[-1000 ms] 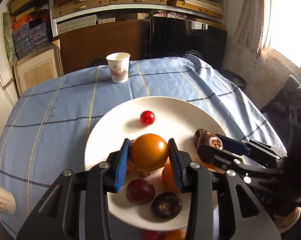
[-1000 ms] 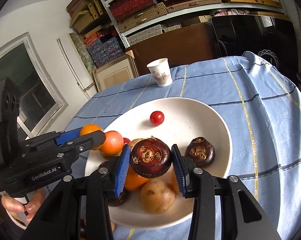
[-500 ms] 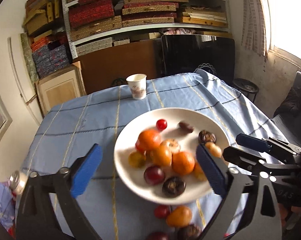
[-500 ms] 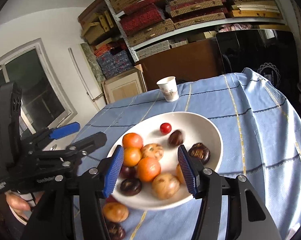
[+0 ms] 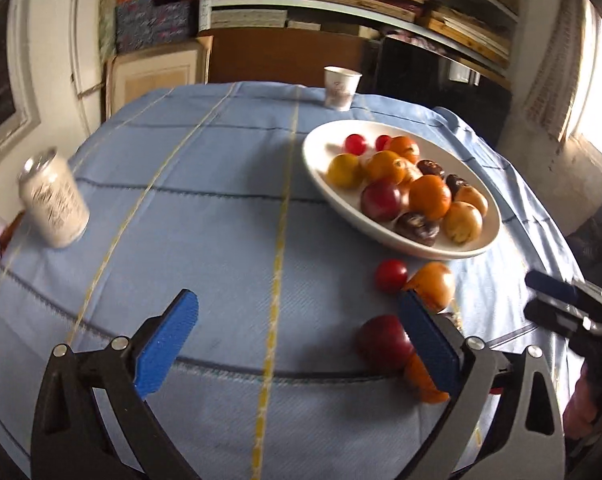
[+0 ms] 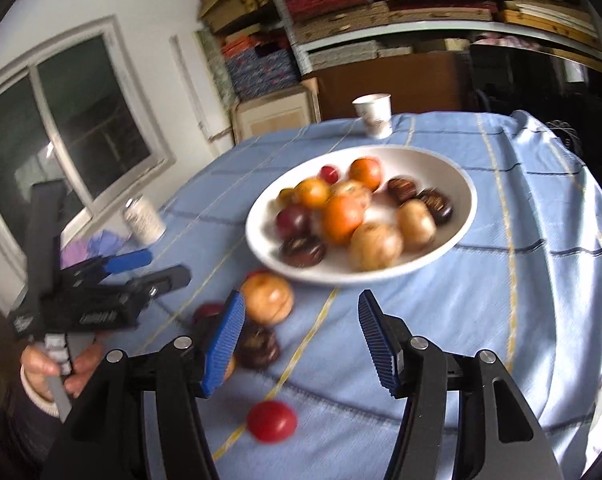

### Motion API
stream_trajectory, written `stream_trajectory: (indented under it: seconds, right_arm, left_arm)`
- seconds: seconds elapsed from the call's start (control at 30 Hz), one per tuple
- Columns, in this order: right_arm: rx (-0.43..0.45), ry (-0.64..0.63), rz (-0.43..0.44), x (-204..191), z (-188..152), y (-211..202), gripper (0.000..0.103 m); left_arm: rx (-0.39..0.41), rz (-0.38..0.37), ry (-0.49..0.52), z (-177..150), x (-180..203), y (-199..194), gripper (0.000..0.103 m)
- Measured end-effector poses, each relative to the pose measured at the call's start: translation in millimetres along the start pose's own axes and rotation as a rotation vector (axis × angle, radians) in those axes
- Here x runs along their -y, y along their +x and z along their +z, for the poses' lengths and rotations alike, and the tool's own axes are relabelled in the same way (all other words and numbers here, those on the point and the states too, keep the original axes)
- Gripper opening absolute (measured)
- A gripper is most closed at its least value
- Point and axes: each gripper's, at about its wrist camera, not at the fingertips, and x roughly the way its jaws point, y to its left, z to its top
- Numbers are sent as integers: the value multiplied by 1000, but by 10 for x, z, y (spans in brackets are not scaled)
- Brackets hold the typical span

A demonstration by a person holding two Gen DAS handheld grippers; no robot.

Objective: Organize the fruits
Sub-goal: 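Grasp a red tomato with the right tool while the left tool reaches toward an orange fruit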

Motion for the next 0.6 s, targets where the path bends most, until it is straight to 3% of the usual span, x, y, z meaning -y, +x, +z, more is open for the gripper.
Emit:
stream_trajectory:
  seconds: [0.13, 0.3, 0.6]
  right_arm:
    - [-69, -42, 15, -106, -124, 60, 60]
    - [-121, -70, 11, -175, -227, 107, 60]
    - [-196, -132, 20, -279, -382, 131, 60]
  left_arm:
    - [3, -5, -12, -50, -39, -36, 99]
    - [31, 65, 28, -71, 11, -64, 99]
    - [32, 46, -11, -52, -65, -84, 99]
